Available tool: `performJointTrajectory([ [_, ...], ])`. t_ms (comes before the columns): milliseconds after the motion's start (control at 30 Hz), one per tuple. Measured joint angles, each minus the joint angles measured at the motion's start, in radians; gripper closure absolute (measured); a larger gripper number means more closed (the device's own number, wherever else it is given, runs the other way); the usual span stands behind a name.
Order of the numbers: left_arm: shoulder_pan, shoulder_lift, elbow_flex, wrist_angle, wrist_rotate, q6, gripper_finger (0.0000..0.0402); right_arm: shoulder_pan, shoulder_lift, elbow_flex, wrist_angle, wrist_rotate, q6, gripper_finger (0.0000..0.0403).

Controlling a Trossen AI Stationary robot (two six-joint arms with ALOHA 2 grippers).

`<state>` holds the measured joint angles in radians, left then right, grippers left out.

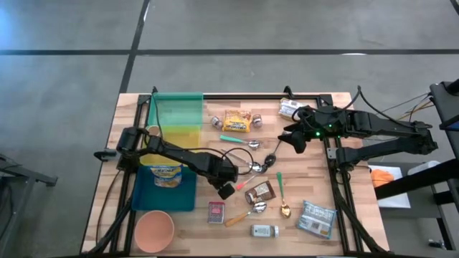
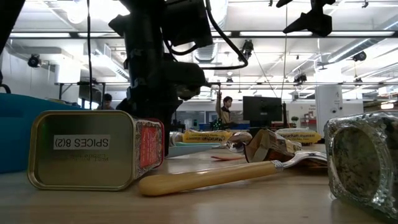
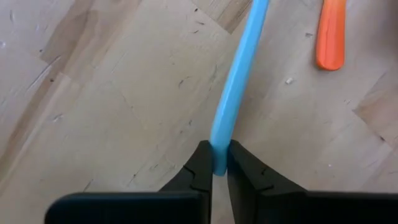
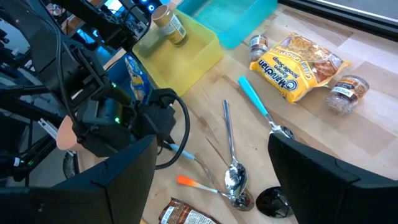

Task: Pick & Place Food Item
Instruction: Put the blue spoon into the green bin

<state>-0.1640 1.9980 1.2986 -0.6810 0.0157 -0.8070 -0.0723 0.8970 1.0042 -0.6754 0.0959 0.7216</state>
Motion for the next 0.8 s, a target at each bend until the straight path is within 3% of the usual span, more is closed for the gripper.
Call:
performJointTrajectory([
  [467, 0.057, -0.114, 0.092, -0.154, -0.060, 0.074, 0.0377, 0.000, 0.000, 0.000, 0.000, 0.000, 0.000, 0.0099],
  [800, 0.239, -0.338, 0.088, -0.443, -0.186, 0.166, 0.0377, 0.000, 0.000, 0.000, 0.001, 0.000, -0.002, 0.0099],
])
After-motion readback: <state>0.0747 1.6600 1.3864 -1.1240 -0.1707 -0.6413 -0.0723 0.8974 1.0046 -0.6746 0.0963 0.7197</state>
